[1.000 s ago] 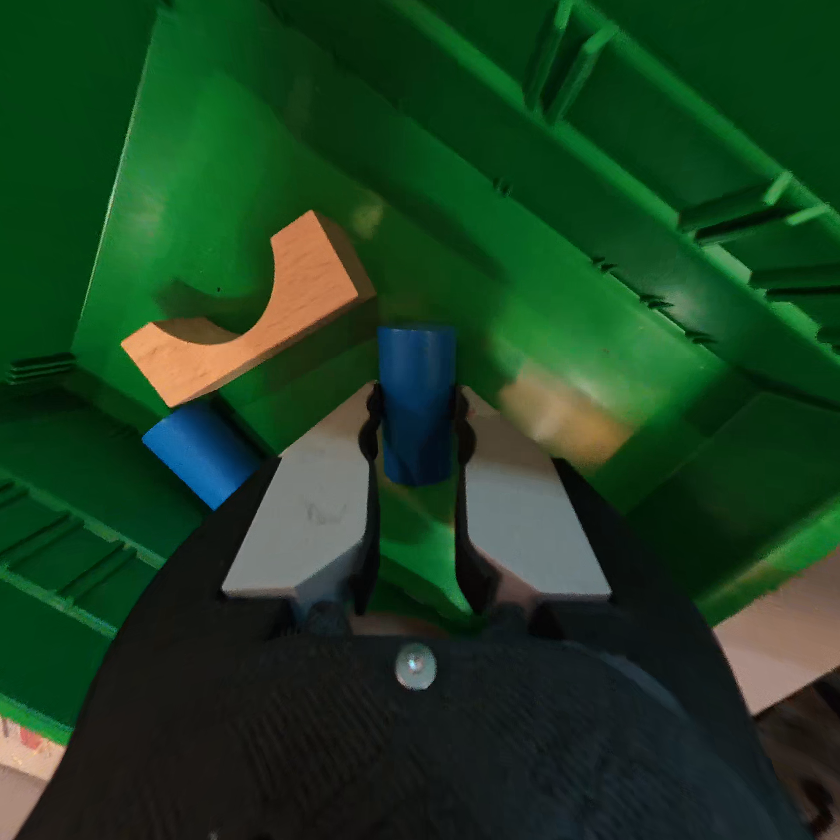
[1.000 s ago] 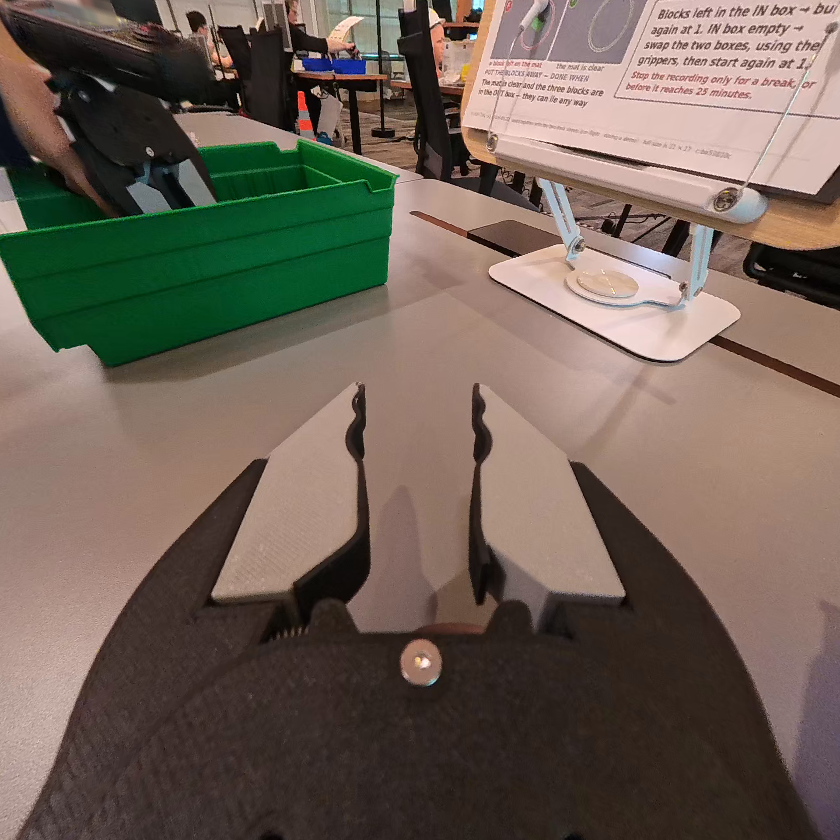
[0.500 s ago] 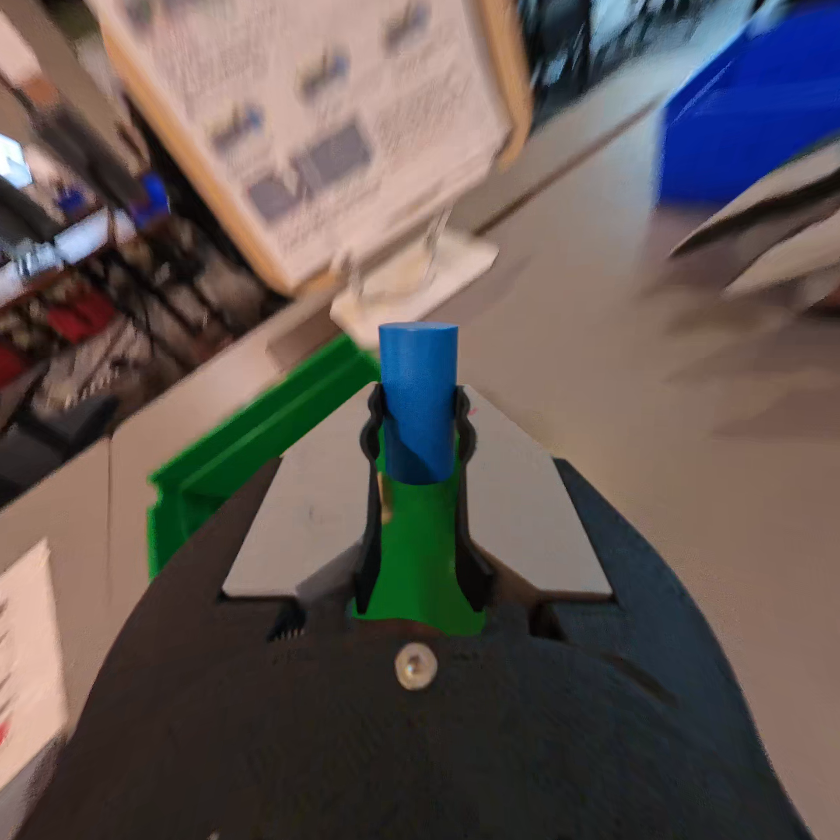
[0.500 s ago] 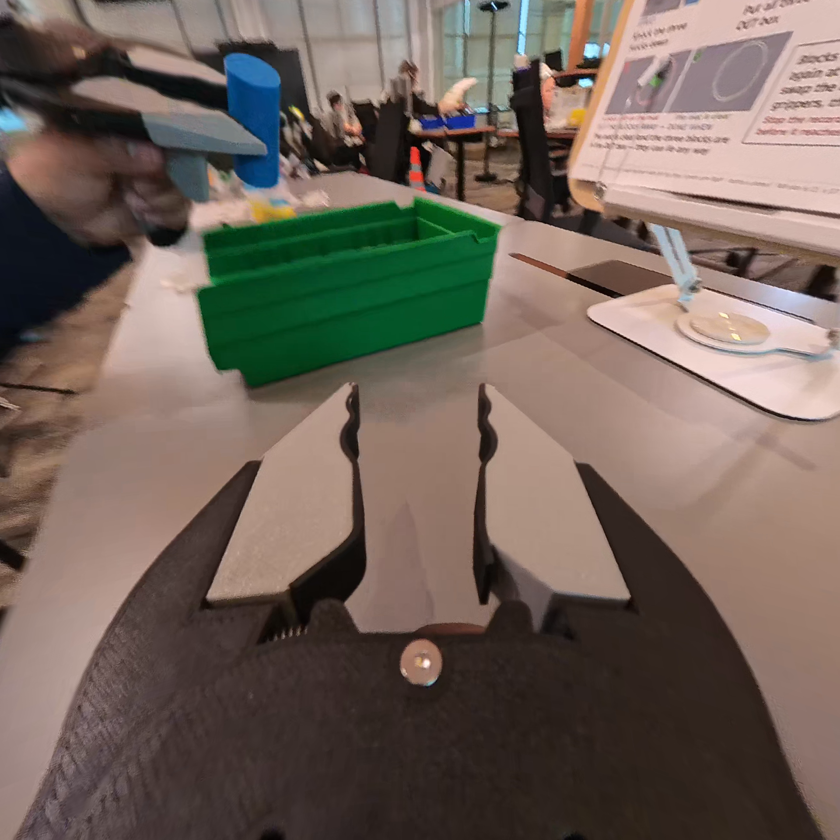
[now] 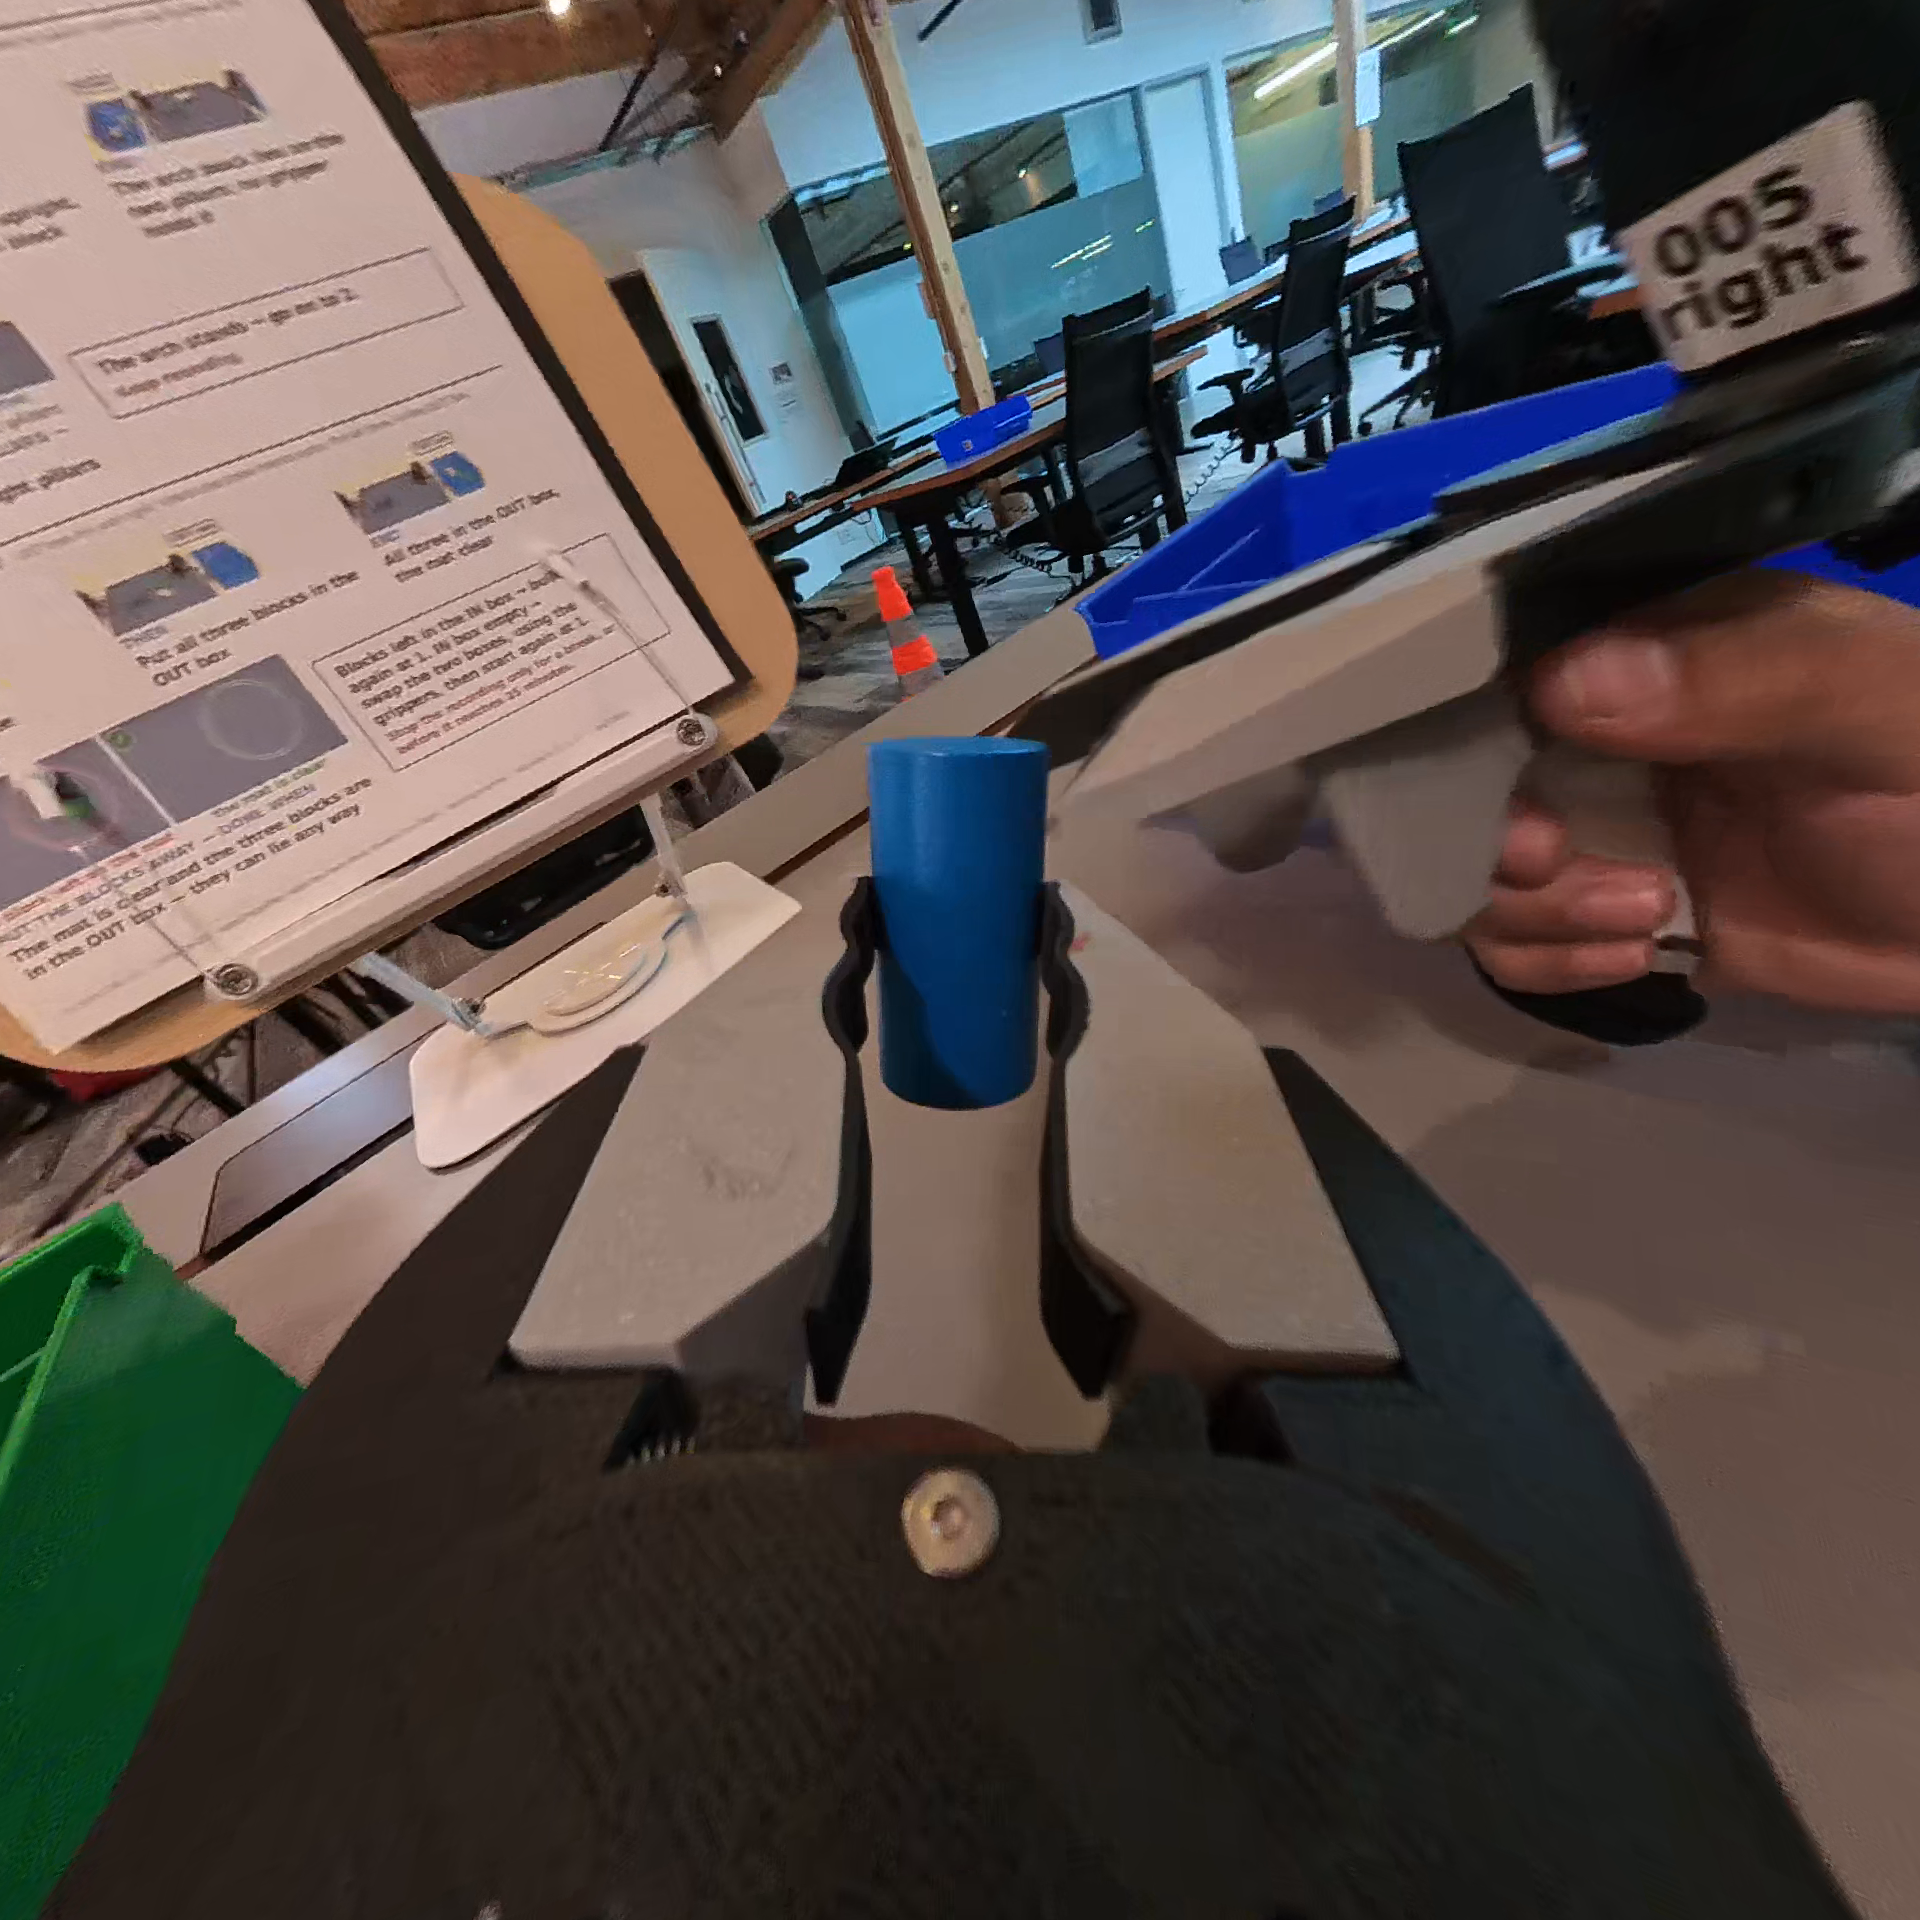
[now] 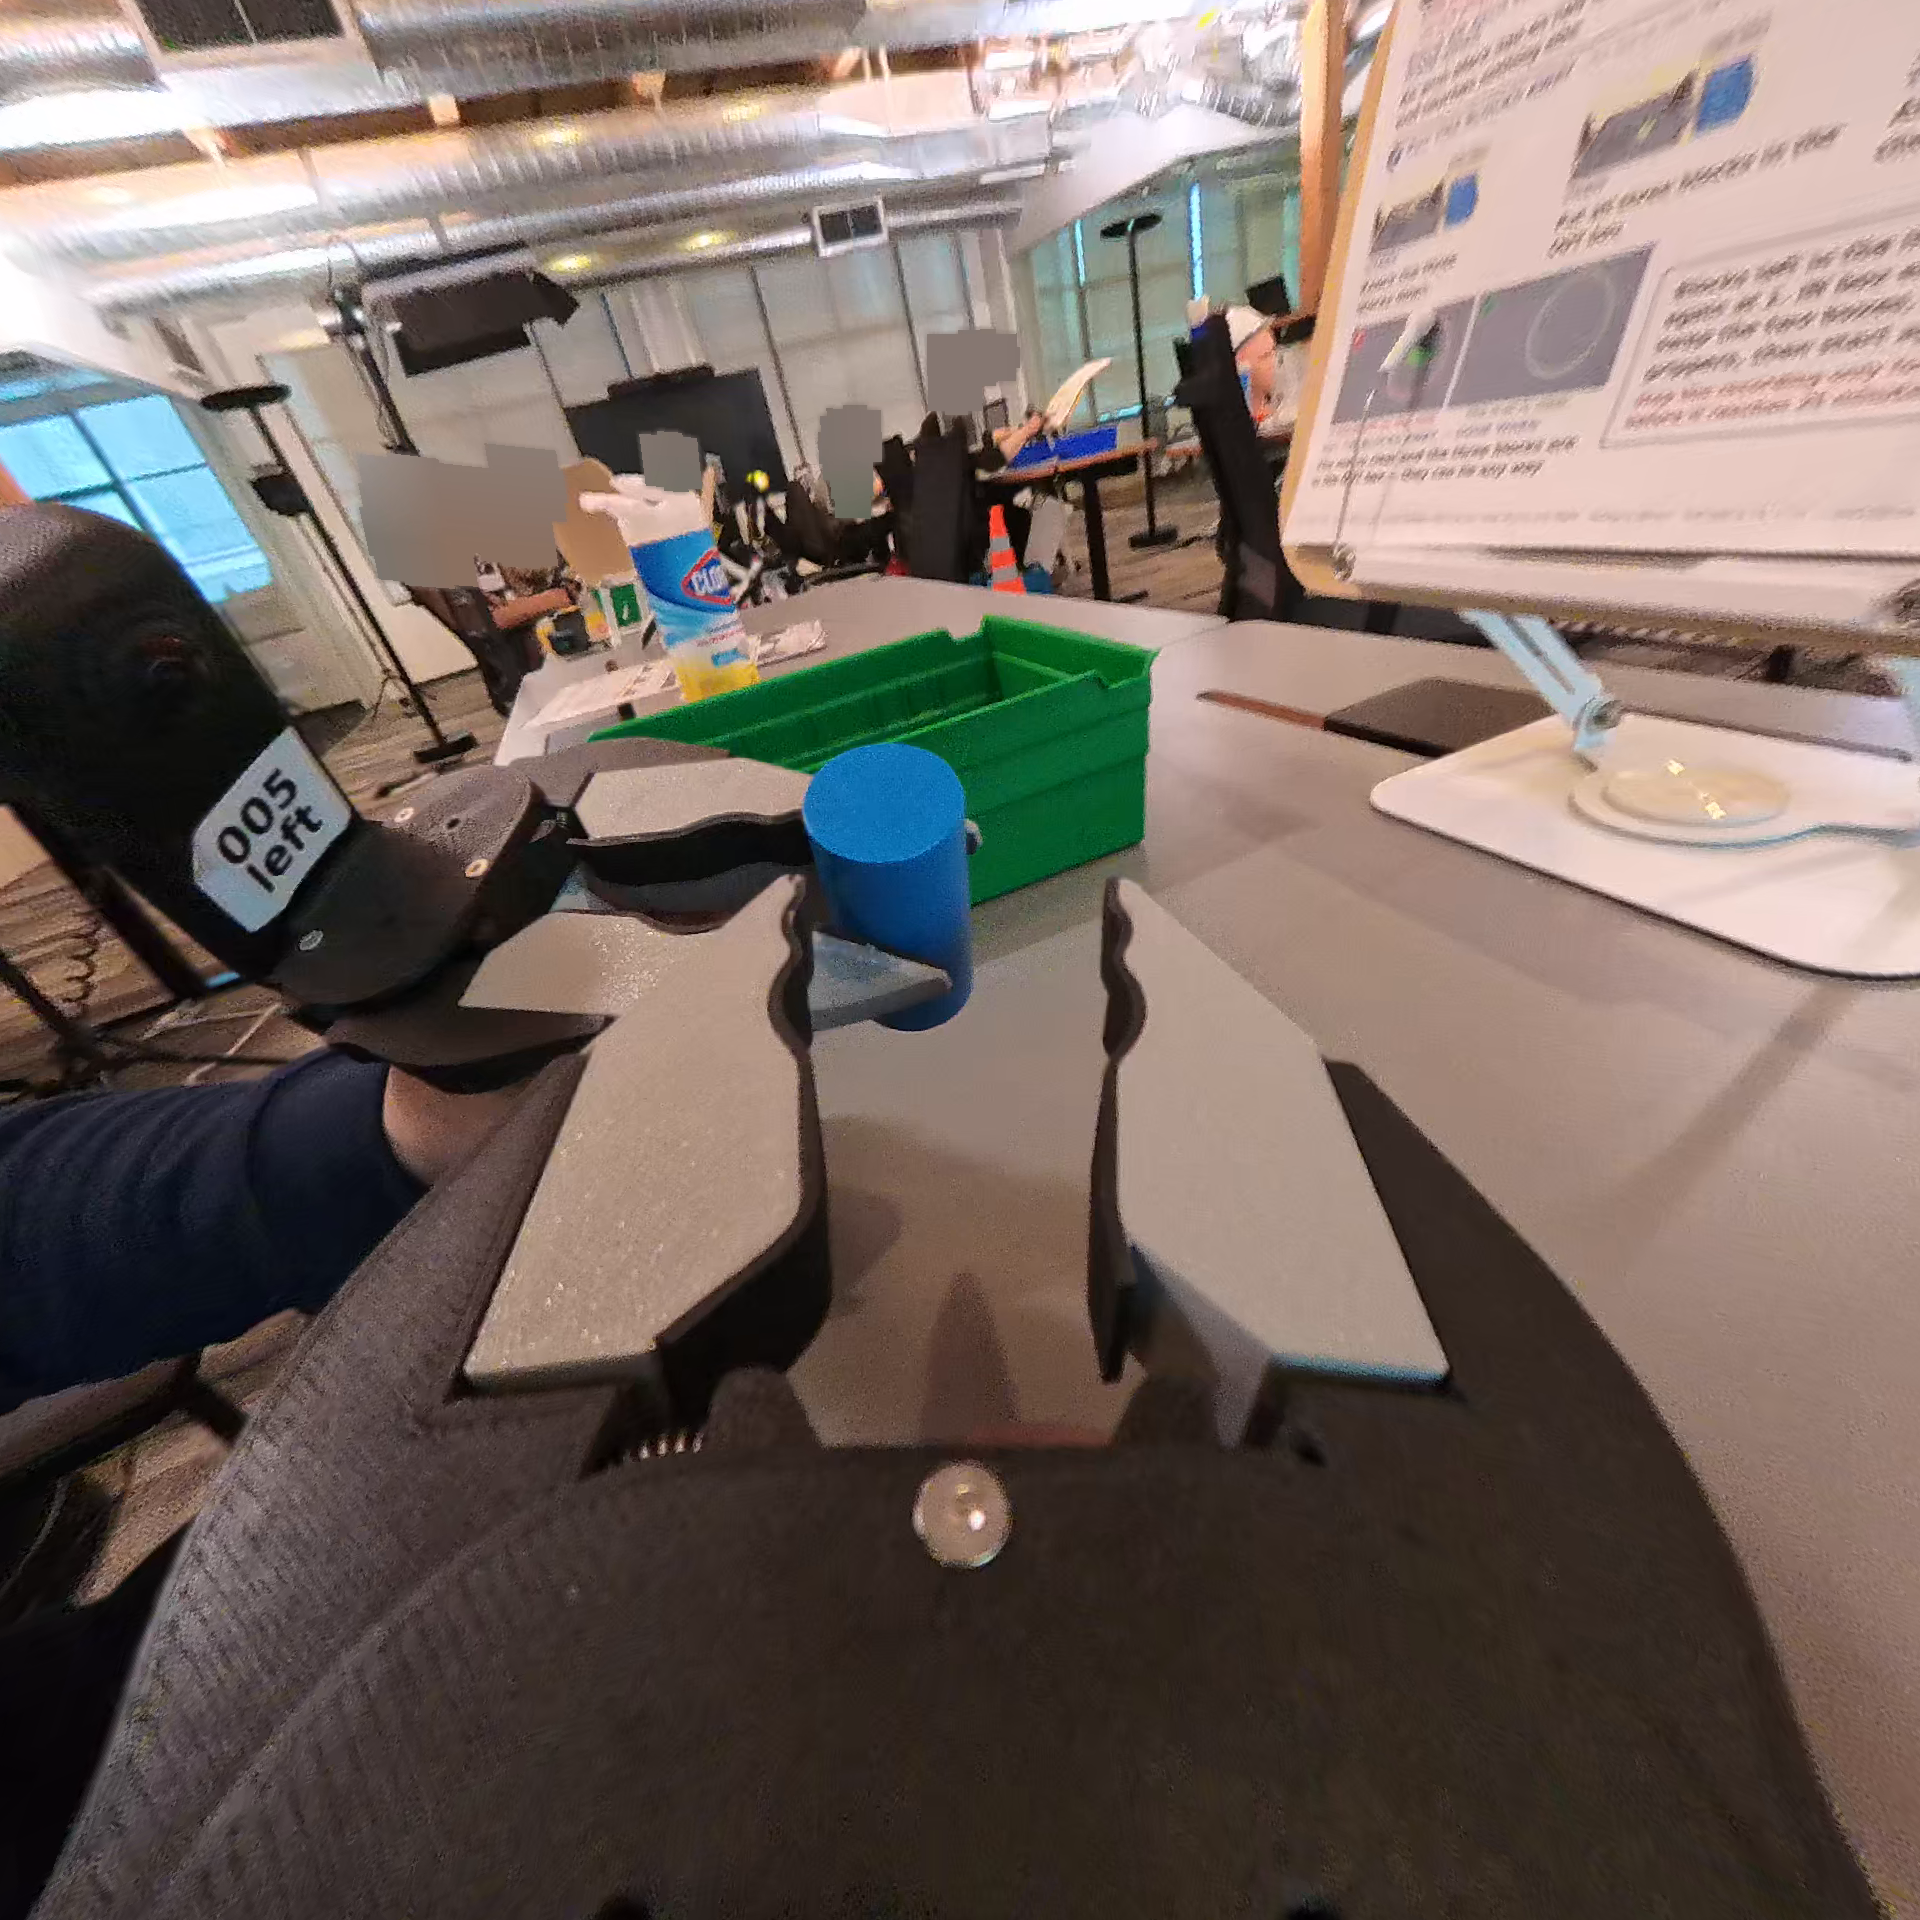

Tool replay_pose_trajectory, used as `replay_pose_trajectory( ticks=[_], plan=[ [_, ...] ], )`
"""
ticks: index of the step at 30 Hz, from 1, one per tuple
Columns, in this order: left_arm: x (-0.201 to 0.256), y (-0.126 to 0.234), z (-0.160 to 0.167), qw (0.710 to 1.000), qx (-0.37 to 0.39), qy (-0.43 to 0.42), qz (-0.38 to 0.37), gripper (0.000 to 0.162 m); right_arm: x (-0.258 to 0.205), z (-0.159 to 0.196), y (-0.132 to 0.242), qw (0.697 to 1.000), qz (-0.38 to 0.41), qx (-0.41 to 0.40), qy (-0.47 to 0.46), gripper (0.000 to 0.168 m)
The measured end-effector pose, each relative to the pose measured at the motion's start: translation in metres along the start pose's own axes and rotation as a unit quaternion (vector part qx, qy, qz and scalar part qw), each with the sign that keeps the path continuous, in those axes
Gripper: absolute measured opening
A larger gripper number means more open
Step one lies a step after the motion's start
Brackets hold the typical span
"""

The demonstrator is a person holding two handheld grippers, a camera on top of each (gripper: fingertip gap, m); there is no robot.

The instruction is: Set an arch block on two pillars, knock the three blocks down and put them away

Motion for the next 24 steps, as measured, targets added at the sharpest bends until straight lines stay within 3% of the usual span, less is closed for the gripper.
replay_pose_trajectory(
  ticks=[3, 5, 12, 15, 18, 24],
  plan=[
    [0.01, 0.0, 0.006, 1.0, -0.004, -0.017, 0.008, 0.029, -0.005, 0.008, -0.009, 1.0, -0.019, -0.022, -0.002, 0.049],
    [0.016, 0.001, 0.009, 1.0, -0.004, -0.02, 0.007, 0.029, -0.008, 0.015, -0.014, 0.998, -0.022, -0.051, 0.016, 0.032],
    [0.02, -0.005, 0.022, 0.999, -0.046, 0.01, 0.009, 0.028, 0.004, 0.022, -0.013, 0.993, 0.057, -0.095, 0.051, 0.03],
    [0.018, -0.005, 0.029, 0.998, -0.065, 0.023, 0.015, 0.046, 0.027, 0.027, -0.003, 0.98, 0.133, -0.138, 0.051, 0.03],
    [0.007, -0.004, 0.036, 0.995, -0.087, 0.051, 0.007, 0.048, 0.044, 0.037, 0.006, 0.964, 0.18, -0.191, 0.036, 0.031],
    [-0.017, -0.001, 0.045, 0.99, -0.108, 0.078, -0.043, 0.042, 0.043, 0.062, 0.003, 0.949, 0.152, -0.276, 0.01, 0.031]
  ],
)
Point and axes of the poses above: each gripper's, where its closed fingertips meet, y back along the fingers, z out of its underside, x = y × z across the jaws, the point moved 7 cm from there along y, back along the fingers, and after that the axes turned 1 degree about -z, right-handed, at the moved point
